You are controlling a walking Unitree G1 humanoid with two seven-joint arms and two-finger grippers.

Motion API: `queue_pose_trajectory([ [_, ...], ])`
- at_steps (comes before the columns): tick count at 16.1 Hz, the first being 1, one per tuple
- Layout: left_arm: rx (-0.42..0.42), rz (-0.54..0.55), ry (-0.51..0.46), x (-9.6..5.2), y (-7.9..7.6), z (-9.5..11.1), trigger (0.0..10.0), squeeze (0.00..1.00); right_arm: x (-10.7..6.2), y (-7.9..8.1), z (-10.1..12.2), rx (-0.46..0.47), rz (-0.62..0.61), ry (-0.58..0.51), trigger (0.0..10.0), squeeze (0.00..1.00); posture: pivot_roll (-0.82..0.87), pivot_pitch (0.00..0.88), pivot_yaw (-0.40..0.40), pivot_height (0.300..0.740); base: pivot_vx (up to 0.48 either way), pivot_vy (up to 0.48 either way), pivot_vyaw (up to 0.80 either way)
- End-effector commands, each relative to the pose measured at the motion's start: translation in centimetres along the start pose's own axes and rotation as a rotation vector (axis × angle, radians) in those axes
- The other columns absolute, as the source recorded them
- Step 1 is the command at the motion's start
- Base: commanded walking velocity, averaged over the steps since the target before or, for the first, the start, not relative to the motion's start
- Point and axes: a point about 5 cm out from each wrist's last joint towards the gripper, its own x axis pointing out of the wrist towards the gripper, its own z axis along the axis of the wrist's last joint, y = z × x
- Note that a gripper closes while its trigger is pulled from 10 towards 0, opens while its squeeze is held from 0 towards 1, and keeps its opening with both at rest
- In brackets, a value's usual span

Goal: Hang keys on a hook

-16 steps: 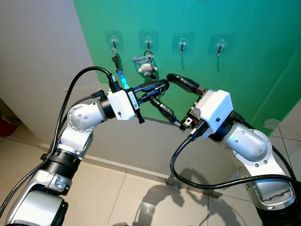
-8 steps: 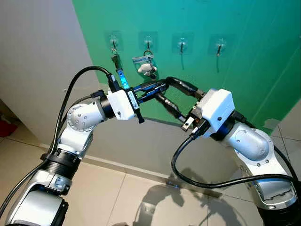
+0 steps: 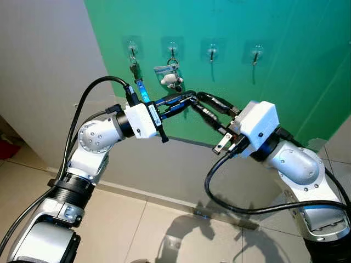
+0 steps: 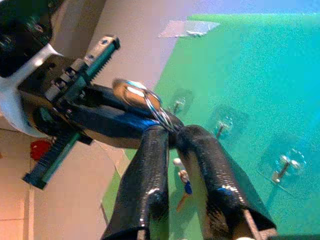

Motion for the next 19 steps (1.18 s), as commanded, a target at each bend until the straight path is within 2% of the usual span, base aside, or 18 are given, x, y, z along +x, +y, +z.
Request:
queue_pose_trajectory([
  [1, 0.013, 0.007, -0.008, -0.17, 0.27, 0.35, 0.0, 0.00, 0.07, -0.51, 0.28, -0.017, -0.011, -0.007, 0.0, 0.00, 0.02, 0.000, 0.082, 0.740, 0.000, 0.000, 0.00],
  [7, 0.014, 0.006, -0.003, -0.18, 0.30, 0.28, 0.0, 0.00, -0.10, -1.17, 0.22, -0.035, -0.032, -0.003, 0.0, 0.00, 0.02, 0.000, 0.084, 0.740, 0.000, 0.000, 0.00],
  [18, 0.014, 0.015, 0.005, -0.26, 0.21, 0.26, 0.0, 0.00, -0.23, -1.27, 0.02, -0.030, -0.053, -0.001, 0.0, 0.00, 0.02, 0.000, 0.080, 0.740, 0.000, 0.000, 0.00],
  [19, 0.017, 0.016, 0.010, -0.25, 0.27, 0.19, 0.0, 0.00, -0.23, -1.27, -0.08, -0.030, -0.055, 0.006, 10.0, 0.00, 0.02, 0.000, 0.080, 0.740, 0.000, 0.000, 0.00],
])
